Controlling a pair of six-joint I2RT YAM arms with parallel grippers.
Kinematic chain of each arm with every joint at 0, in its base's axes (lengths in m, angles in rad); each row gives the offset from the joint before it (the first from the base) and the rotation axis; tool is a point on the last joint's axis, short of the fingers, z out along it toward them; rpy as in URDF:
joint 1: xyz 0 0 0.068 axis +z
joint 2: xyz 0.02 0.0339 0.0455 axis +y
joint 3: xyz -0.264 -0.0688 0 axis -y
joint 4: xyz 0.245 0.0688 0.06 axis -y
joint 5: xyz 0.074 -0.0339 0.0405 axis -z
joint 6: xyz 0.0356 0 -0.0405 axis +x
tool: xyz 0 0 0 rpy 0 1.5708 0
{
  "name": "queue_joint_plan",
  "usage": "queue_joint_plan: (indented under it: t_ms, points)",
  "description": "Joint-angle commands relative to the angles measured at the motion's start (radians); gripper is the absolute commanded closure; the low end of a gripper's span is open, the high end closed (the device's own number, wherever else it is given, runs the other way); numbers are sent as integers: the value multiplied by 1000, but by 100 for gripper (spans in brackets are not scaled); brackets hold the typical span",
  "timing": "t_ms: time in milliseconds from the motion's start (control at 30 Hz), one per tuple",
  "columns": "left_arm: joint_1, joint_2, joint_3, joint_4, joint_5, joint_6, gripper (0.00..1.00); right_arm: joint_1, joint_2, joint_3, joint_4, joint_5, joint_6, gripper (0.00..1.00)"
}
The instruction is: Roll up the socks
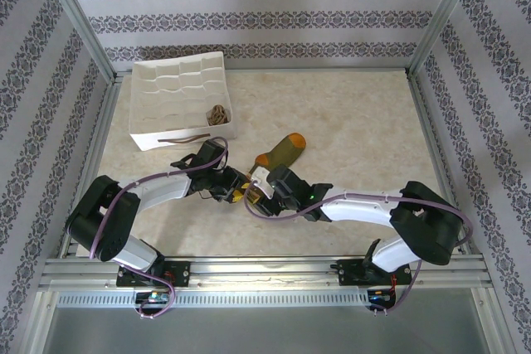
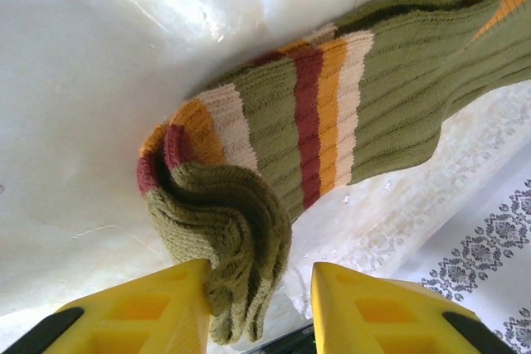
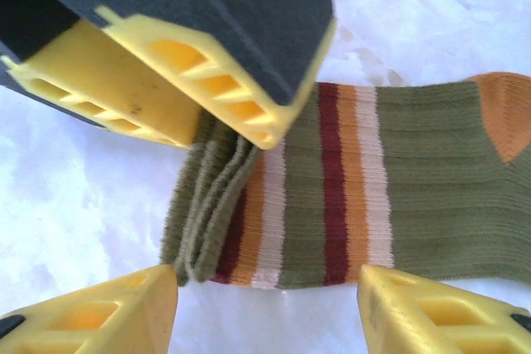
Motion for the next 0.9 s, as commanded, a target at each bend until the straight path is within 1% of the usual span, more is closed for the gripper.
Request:
queue_joint_plan:
  t_ms: [0,233,300,367,567,733,867]
  points:
    - [9,10,41,14,7,5,65,18,32,10,27,-39,25,40]
    - [9,36,57,14,5,17,66,4,123,84,22,-26,27,39]
    - [9,44,56,17,6,20,66,-8,147,102,17,-27,28,41]
    - [9,50,55,19,6,22,66,-22,166,119,8,-38,31,44]
    - [9,53,65,13,2,28,67,-55,209,152,-30,-48,33,62]
    - [12,28,86,-28,-6,42,66,-67,257,166,-70,-51,34,69]
    - [26,-27,83,-83,-24,53,57,-71,283,164,-93,-46,39,71]
